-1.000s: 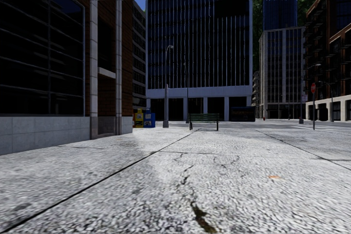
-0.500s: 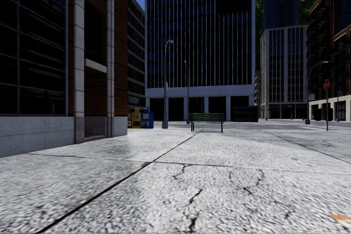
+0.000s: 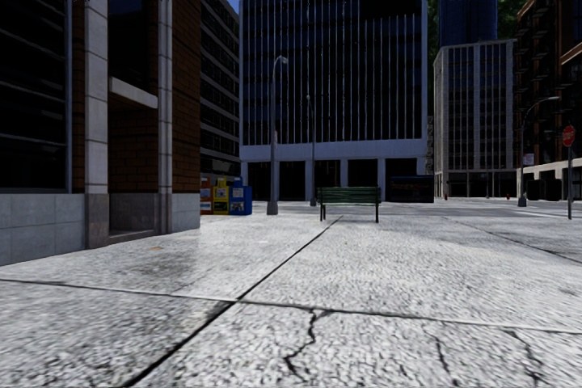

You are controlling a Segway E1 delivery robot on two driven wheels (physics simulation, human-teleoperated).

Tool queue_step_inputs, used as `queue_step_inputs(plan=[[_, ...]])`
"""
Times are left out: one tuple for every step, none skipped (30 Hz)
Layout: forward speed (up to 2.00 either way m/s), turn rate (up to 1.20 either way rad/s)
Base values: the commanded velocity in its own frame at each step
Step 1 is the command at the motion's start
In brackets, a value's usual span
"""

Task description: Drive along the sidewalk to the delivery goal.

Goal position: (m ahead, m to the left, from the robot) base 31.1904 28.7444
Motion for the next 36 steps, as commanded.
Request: queue_step_inputs(plan=[[2.0, 0.18], [2.0, 0.23], [2.0, 0.24], [2.0, 0.24], [2.0, 0.24], [2.0, 0.24], [2.0, 0.24], [2.0, 0.24], [2.0, 0.24], [2.0, 0.24], [2.0, 0.24], [2.0, 0.24], [2.0, 0.2], [2.0, 0.01], [2.0, 0.0], [2.0, 0.0], [2.0, 0.0], [2.0, 0.0], [2.0, 0.0], [2.0, 0.0], [2.0, 0.0], [2.0, 0.0], [2.0, 0.0], [2.0, 0.0], [2.0, 0.0], [2.0, 0.0], [2.0, 0.0], [2.0, 0.0], [2.0, 0.0], [2.0, 0.0], [2.0, 0.0], [2.0, 0.0], [2.0, 0.0], [2.0, 0.0], [2.0, 0.0], [2.0, 0.0]])
